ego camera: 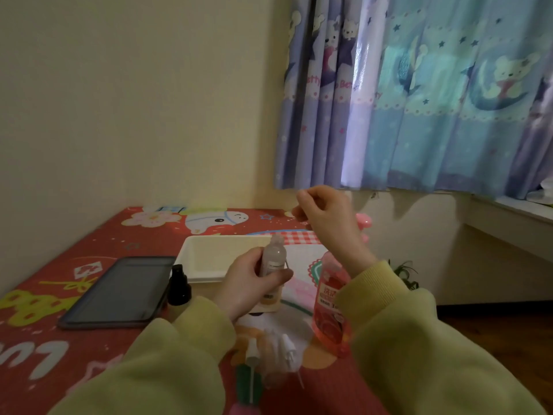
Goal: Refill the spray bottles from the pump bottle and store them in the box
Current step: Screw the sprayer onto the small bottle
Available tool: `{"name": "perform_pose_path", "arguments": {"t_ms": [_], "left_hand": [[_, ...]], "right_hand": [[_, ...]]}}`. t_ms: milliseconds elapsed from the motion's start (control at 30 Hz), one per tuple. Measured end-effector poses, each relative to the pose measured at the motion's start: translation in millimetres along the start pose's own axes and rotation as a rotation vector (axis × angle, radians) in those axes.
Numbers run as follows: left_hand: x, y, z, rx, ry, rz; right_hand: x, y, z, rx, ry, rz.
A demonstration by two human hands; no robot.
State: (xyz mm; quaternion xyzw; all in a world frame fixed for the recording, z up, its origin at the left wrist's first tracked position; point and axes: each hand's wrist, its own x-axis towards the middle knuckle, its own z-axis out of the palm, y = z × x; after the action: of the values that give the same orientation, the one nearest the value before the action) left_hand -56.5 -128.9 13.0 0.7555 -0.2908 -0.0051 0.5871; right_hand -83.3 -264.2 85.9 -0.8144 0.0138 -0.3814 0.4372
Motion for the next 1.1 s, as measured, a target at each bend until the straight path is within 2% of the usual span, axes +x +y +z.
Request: {"name": "perform_pose_path", "arguments": {"t_ms": [100, 200, 333, 467, 633, 1100], "left_hand": [[-15.2, -10.6, -12.8, -0.046, -0.019, -0.011], [-32.9, -25.3, -26.6, -0.108, 0.008, -0.061], [-48.7, -40.8, -40.9, -0.139, 0.039, -0.107], [-57.1, -48.1, -49.1, -0.123, 0.059, -0.102], [-63.5, -49.8, -51.5, -0.144, 0.059, -0.090], [-67.5, -56.8, -54.4, -0.149, 0.088, -0.108]], "right_hand": [[-14.8, 7.4, 14.9, 0.009, -0.091, 0.082], [-31.7, 21.3, 34.4, 0.030, -0.252, 0.245], [-51.7, 45.4, 56.0, -0.119, -0.491, 0.446], [-74.0, 56.1, 70.8, -0.287, -0.771, 0.524], [-89.3, 65.2, 86.7, -0.386, -0.830, 0.577], [-101.4, 61.3, 114.2, -0.627, -0.909, 0.480]]}}
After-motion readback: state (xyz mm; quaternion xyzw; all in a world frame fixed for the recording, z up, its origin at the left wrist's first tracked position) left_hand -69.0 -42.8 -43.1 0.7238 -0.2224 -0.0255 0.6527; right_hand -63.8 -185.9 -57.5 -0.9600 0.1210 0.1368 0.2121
